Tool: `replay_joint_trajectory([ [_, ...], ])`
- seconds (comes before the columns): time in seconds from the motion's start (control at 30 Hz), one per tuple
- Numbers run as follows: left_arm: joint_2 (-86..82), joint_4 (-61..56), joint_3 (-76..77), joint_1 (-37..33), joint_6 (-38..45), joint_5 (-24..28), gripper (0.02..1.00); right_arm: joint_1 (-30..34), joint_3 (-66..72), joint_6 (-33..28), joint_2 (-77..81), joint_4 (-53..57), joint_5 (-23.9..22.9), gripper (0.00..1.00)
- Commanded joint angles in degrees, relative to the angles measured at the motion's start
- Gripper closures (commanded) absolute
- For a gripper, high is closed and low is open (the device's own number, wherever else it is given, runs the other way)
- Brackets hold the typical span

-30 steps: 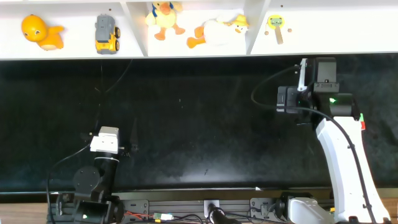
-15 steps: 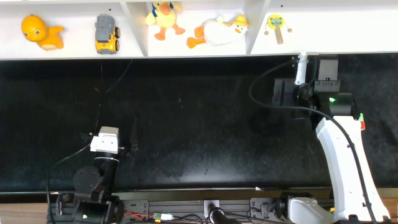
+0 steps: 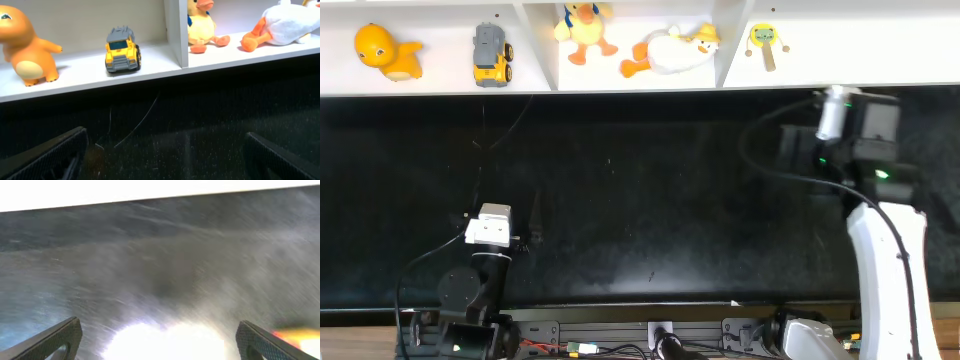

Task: Store Toys

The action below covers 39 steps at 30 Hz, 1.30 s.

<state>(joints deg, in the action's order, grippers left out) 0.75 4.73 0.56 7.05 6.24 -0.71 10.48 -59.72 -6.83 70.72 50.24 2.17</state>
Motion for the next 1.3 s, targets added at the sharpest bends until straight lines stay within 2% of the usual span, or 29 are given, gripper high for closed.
replay_joint_trajectory([
  [0.03, -0.61, 0.13, -0.09, 0.26, 1.05, -0.31, 0.02, 11.02, 0.02, -20.24, -1.6, 4.81, 7.08, 0.007],
  [0.07, -0.61, 0.13, -0.09, 0.26, 1.05, -0.31, 0.023, 14.56, 0.02, -25.46, -1.86, 5.95, 7.43, 0.007],
  [0.23, -0.61, 0.13, -0.09, 0.26, 1.05, -0.31, 0.02, 32.76, 0.0, -42.36, -1.84, 6.75, 7.67, 0.005],
  [0.37, -0.61, 0.13, -0.09, 0.26, 1.05, -0.31, 0.02, 44.39, -0.02, -52.46, -1.73, 10.08, 9.11, 0.005],
  [0.53, -0.61, 0.13, -0.09, 0.26, 1.05, -0.31, 0.02, 55.89, -0.02, -62.31, -1.84, 14.4, 10.08, 0.003],
  [0.7, -0.61, 0.13, -0.09, 0.26, 1.05, -0.31, 0.02, 64.76, 0.0, -66.97, -0.5, 10.95, 14.19, 0.005],
  [0.83, -0.61, 0.13, -0.09, 0.26, 1.05, -0.31, 0.02, 66.03, 0.0, -67.58, 3.43, 6.14, 18.67, 0.003],
  [0.93, -0.61, 0.13, -0.09, 0.26, 1.05, -0.31, 0.02, 64.11, 0.0, -67.93, 6.88, 5.31, 22.67, 0.005],
  [1.1, -0.61, 0.13, -0.09, 0.26, 1.05, -0.31, 0.02, 57.86, 0.0, -66.1, 11.47, 2.75, 22.56, 0.003],
  [1.3, -0.61, 0.13, -0.09, 0.26, 1.05, -0.31, 0.02, 49.55, 0.0, -61.59, 15.43, 0.42, 19.61, 0.003],
])
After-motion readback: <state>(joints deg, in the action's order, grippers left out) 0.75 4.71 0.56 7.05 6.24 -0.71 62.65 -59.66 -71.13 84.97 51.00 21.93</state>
